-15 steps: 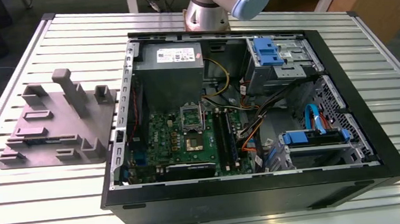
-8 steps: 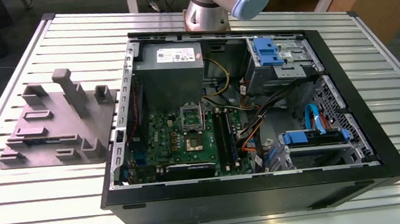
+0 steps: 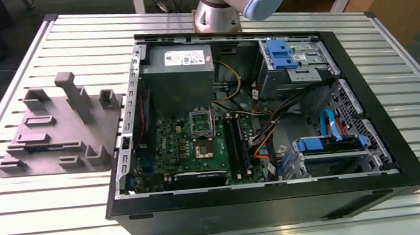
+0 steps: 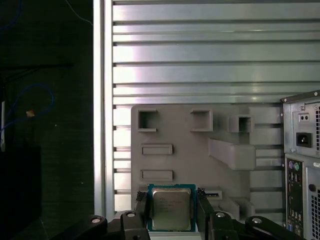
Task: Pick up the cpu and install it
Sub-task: 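Pick up the cpu and move it towards the insertion slot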
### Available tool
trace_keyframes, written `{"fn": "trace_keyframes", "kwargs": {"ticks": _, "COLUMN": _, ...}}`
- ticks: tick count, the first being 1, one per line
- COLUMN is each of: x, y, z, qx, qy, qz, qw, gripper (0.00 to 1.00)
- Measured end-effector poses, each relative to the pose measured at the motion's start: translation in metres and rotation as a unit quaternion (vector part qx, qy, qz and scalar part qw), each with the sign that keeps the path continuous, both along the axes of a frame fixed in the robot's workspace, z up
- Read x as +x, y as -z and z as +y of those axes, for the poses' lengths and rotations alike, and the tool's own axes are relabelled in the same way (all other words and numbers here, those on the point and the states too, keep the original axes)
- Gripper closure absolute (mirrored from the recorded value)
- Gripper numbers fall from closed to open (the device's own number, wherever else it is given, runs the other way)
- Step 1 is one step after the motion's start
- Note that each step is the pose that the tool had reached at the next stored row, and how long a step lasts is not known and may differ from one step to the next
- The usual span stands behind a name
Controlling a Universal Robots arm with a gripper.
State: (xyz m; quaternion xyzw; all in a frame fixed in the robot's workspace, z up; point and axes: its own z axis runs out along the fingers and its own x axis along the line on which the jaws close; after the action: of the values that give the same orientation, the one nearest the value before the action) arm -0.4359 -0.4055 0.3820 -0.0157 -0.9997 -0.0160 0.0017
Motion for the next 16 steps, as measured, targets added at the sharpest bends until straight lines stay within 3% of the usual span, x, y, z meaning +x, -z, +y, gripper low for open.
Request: {"fn": "trace_keyframes", "kwargs": {"ticks": 16, "x": 0.0096, "y": 0.0, "z": 0.0, "qx": 0.0, "qy": 0.0, "qz": 0.0, "qw": 1.0, "gripper": 0.53}}
